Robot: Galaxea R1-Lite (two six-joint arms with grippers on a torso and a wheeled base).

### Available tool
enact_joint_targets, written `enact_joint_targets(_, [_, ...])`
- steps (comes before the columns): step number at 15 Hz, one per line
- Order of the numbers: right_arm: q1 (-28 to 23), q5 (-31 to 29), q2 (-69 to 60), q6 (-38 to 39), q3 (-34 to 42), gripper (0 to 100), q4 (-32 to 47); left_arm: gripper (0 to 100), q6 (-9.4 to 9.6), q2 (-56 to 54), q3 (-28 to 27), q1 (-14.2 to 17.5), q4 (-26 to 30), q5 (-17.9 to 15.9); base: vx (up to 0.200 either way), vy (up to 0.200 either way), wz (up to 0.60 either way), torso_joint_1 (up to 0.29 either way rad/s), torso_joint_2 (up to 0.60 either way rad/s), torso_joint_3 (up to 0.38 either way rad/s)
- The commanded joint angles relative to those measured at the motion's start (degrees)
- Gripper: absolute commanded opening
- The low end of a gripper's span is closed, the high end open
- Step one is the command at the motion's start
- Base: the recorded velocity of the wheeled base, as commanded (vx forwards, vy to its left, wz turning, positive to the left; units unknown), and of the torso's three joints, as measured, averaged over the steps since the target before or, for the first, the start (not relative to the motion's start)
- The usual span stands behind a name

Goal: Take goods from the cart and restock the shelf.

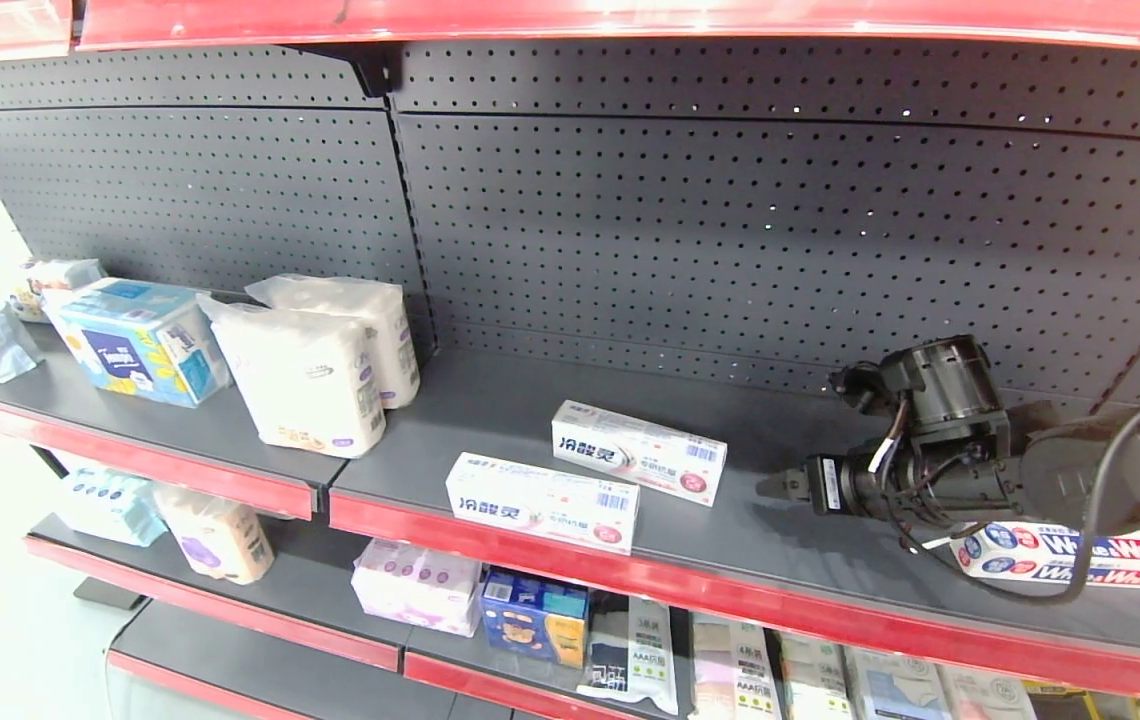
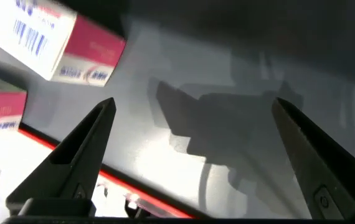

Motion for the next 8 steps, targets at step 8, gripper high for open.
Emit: enact_joint_targets(8, [4.41, -1.30, 4.40, 4.27, -1.86, 100, -4.96, 100, -0.02, 0.00, 0.01, 0.01, 0.00, 0.02, 0.000, 0.000, 0.00, 0.000, 0.00, 0.000])
